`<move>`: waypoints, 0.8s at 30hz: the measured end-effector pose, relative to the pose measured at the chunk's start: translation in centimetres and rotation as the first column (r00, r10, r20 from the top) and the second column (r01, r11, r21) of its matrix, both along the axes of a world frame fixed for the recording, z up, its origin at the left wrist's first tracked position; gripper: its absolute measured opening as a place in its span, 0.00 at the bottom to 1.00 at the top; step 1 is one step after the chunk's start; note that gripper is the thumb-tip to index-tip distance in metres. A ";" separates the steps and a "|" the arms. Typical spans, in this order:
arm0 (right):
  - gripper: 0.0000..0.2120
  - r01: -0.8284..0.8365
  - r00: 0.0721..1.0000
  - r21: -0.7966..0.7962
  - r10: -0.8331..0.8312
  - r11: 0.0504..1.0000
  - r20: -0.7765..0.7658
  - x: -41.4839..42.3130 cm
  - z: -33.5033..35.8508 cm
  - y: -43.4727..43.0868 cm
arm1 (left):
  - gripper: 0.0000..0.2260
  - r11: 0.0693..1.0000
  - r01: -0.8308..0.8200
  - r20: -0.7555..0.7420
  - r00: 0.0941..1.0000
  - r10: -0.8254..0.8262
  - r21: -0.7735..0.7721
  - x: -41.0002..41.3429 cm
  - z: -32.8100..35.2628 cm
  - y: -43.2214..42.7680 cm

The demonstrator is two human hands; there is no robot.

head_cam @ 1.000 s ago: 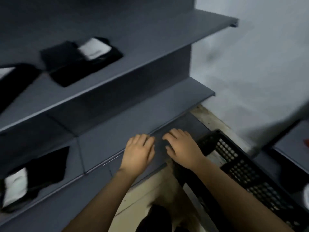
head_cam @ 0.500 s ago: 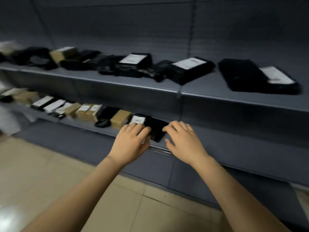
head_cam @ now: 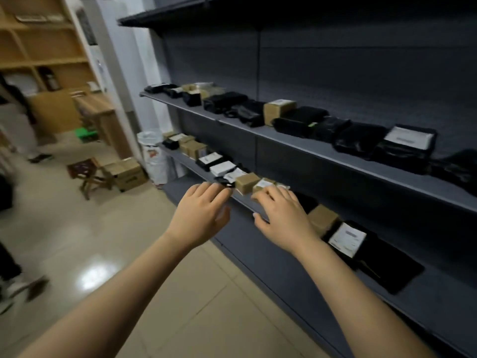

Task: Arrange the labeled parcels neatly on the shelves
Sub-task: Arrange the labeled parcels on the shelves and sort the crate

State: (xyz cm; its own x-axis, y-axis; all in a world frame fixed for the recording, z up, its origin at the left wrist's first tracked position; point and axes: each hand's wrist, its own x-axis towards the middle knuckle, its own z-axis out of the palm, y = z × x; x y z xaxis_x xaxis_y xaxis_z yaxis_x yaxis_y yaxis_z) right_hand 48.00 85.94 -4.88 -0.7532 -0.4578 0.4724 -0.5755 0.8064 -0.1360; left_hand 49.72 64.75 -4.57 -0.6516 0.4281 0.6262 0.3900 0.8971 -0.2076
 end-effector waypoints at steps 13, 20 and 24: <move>0.18 -0.305 0.951 0.024 0.306 0.952 -0.034 -19.4 2.5 -21.3 | 0.16 0.961 -0.276 0.020 0.961 0.276 0.005 -13.3 1.8 -19.5; 0.20 -0.360 0.931 0.042 0.362 0.932 -0.043 -31.6 5.1 -30.0 | 0.16 0.938 -0.343 -0.026 0.938 0.344 0.042 -24.3 4.6 -26.7; 0.20 -0.364 0.930 0.044 0.366 0.930 -0.037 -37.2 5.7 -34.1 | 0.17 0.936 -0.350 -0.052 0.935 0.352 0.037 -29.4 5.2 -30.8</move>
